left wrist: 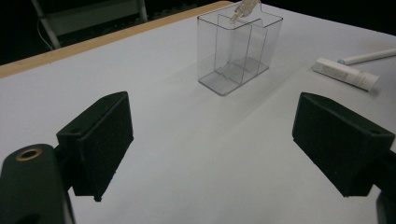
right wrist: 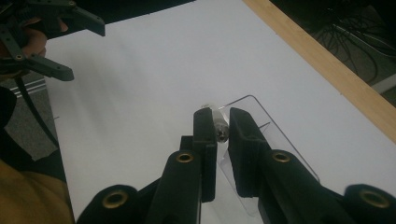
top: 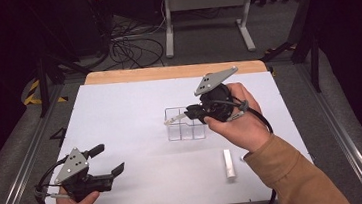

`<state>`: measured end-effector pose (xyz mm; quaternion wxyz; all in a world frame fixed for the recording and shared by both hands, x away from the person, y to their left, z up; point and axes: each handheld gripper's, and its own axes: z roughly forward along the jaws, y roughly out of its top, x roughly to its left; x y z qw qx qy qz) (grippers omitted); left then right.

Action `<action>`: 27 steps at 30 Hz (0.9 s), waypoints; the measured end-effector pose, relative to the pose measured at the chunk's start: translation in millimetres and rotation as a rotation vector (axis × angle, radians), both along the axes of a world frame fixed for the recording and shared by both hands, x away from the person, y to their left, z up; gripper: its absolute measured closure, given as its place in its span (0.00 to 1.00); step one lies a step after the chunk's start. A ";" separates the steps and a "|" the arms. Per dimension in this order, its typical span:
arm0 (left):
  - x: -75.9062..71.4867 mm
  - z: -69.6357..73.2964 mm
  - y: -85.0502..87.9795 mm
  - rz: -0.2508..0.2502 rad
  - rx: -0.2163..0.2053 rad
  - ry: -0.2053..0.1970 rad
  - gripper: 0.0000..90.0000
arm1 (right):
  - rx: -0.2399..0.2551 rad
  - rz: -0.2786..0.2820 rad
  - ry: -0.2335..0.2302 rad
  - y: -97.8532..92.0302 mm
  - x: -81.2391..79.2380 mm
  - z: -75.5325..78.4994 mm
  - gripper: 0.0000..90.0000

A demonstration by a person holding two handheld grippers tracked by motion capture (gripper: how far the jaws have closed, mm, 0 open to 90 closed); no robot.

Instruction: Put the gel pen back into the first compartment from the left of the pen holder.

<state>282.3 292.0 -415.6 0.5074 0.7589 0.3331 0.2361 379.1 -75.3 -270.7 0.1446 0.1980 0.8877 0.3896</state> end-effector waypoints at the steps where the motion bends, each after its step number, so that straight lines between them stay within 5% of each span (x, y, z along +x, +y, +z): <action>1: 0.0 0.0 -0.1 -0.001 0.000 0.000 0.15 | 0.004 -0.008 0.002 -0.1 0.7 0.6 0.91; 27: 0.2 -0.4 -0.2 -0.001 0.002 0.000 0.15 | -0.003 -0.092 0.006 -7.3 26.2 2.8 0.91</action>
